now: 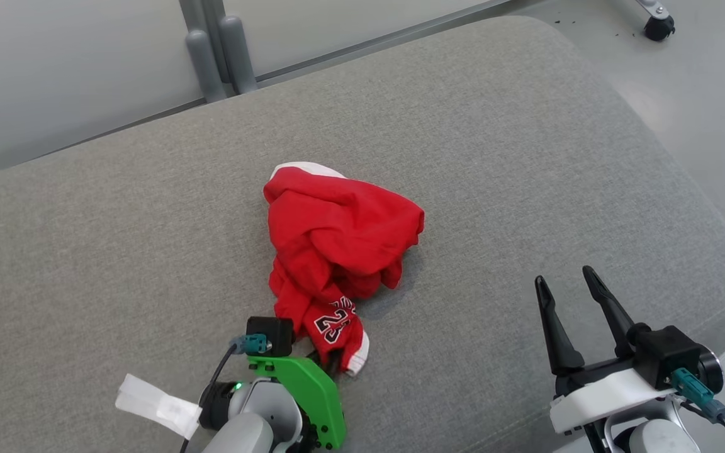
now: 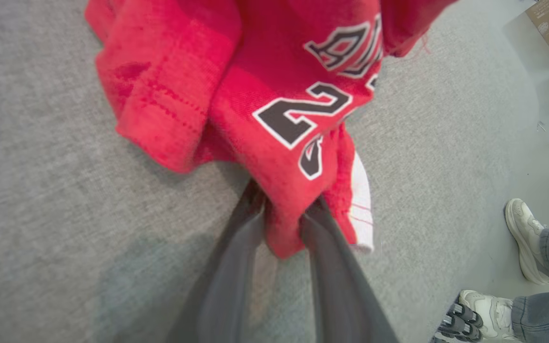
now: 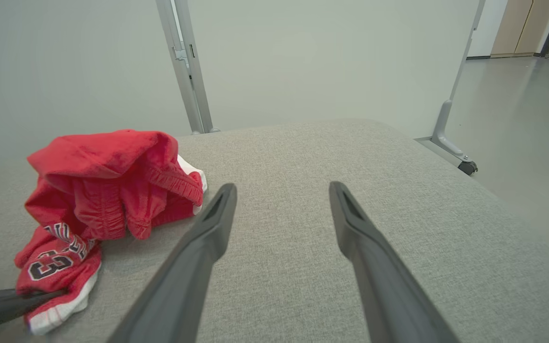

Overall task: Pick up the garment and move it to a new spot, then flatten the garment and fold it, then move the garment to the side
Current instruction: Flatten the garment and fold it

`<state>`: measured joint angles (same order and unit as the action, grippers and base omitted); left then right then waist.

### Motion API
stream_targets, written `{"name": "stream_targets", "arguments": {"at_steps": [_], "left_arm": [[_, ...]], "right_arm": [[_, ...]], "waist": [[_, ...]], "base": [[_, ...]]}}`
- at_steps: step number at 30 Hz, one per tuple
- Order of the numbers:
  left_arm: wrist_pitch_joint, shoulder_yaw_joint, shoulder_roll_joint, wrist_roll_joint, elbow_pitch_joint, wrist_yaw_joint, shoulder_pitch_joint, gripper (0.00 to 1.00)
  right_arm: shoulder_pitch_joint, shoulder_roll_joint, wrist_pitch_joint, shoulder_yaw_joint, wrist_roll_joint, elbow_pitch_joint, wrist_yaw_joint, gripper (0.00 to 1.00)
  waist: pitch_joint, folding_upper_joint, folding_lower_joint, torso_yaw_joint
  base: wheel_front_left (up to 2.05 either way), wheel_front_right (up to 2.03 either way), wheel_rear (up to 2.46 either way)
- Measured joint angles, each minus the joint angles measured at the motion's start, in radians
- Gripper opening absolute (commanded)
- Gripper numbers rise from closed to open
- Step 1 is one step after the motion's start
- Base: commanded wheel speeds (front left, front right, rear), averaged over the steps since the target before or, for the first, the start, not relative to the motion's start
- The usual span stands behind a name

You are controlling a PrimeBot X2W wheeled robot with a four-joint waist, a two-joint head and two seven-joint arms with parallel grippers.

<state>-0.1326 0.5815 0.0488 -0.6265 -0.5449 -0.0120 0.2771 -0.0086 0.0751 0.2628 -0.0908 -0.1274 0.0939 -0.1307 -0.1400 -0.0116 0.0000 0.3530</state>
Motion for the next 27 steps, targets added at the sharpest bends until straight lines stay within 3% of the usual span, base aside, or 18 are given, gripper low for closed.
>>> {"name": "stream_targets", "arguments": {"at_steps": [4,7,10,13,19,27], "left_arm": [[-0.051,0.014,0.019,-0.008,0.033,0.035,0.01,0.0],[-0.146,0.034,0.063,-0.033,0.16,0.077,0.019,0.0],[-0.322,0.083,0.164,-0.041,0.345,0.114,0.063,0.0],[-0.504,0.064,0.281,-0.097,0.546,0.123,0.135,0.0],[-0.802,-0.043,0.385,-0.263,0.802,0.058,0.293,0.0],[-0.981,-0.092,0.419,-0.321,0.856,-0.004,0.48,0.0]], "right_arm": [[0.002,-0.004,0.0,0.013,-0.002,-0.001,0.0,1.0],[0.01,-0.007,0.0,0.027,-0.002,-0.001,0.0,1.0],[0.025,-0.01,0.0,0.034,-0.007,0.002,0.0,1.0],[0.023,-0.018,0.0,0.024,-0.011,0.002,0.0,1.0],[0.018,-0.023,0.0,0.007,-0.027,0.003,0.0,1.0],[0.025,-0.024,0.0,0.005,-0.061,0.007,0.0,1.0]], "waist": [[0.003,0.0,0.0,0.01],[0.009,0.0,0.0,-0.002],[0.016,0.0,0.0,-0.023],[0.03,0.0,0.0,-0.037],[0.052,0.0,0.0,-0.031],[0.048,0.0,0.0,0.0]], "base": [[0.0,0.0,0.0],[0.0,0.0,0.0],[0.0,0.0,0.0],[0.0,0.0,0.0],[0.0,0.0,0.0],[0.0,0.0,0.0]]}}
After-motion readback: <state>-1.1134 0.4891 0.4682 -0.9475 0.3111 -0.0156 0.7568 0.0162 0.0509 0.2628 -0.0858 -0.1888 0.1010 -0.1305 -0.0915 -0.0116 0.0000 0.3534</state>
